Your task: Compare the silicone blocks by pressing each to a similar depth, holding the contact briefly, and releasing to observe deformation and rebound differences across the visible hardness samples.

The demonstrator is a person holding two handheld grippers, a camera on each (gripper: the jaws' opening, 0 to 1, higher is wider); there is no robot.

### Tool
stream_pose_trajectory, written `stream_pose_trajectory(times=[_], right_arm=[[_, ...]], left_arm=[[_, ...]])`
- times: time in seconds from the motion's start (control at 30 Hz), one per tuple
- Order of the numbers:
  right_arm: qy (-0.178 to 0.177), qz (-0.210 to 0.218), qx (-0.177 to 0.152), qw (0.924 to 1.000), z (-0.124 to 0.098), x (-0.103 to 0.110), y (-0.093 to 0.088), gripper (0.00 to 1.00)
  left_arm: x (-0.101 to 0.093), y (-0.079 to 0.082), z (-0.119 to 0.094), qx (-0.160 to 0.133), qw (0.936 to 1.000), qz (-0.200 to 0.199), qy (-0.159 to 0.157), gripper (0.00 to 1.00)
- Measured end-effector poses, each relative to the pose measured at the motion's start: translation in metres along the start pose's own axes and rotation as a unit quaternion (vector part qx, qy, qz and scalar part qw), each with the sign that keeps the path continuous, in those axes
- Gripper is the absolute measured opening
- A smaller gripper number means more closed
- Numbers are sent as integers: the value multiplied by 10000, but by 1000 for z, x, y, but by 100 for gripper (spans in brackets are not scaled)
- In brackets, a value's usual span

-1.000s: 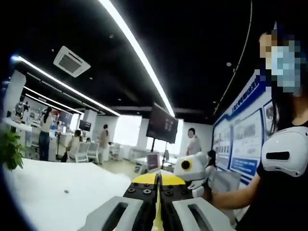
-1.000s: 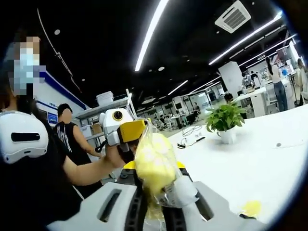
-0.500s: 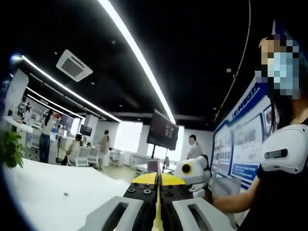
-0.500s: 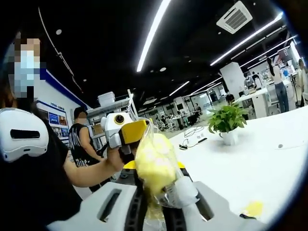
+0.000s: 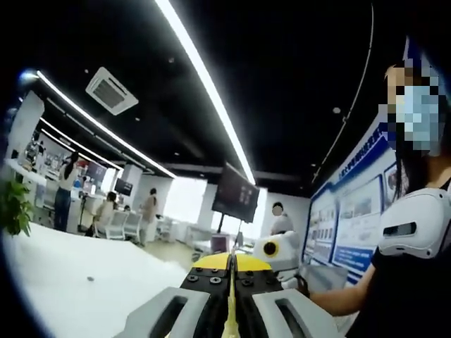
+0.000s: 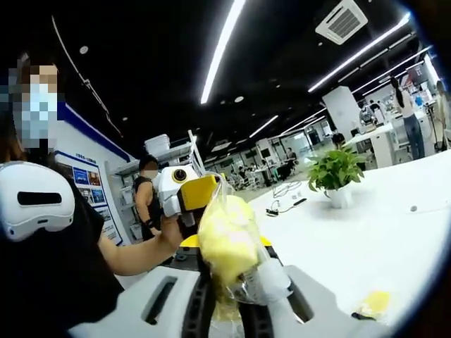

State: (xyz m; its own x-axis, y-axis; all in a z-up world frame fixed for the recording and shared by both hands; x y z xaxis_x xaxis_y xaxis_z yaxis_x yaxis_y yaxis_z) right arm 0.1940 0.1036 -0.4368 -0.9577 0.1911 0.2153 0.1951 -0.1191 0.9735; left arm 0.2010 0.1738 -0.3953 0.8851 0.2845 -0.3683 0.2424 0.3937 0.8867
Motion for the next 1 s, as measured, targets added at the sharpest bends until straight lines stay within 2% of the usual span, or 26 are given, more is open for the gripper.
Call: stream_pose_trajectory(times=[0.33,0.47,0.8,1.0], right_arm=[[25,66,36,10000,0,-1,-2,3],[-7,-49,82,10000,0,0,-4,2],[34,-27,-23,10000,2,-1,-5,3],[-78,-162,21,9998,0,-2,-10,3]], left_arm=[[2,-1,-1,70,10000,-23,-11,0],[2,-2,-3,101,9999,57,26,0],[2,-2,-4,-8,9998,184,51,0],[5,-7,-4,17,9997,241,89,0]])
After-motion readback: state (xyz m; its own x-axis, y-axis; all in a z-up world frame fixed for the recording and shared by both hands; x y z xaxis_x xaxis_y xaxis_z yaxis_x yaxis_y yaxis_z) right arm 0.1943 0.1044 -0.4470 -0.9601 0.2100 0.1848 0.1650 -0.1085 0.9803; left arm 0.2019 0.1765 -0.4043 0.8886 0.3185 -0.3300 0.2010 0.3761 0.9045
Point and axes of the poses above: the point that each gripper's makers call its tool centre point, and the gripper's own axes: z roughly forward along the fingers, x roughly to its left, y roughly out of its top, the point moved 4 cm from there along -z, roughly backward along the fingers, and after that the axes turned 9 degrees about -z, right-handed, at the moved point
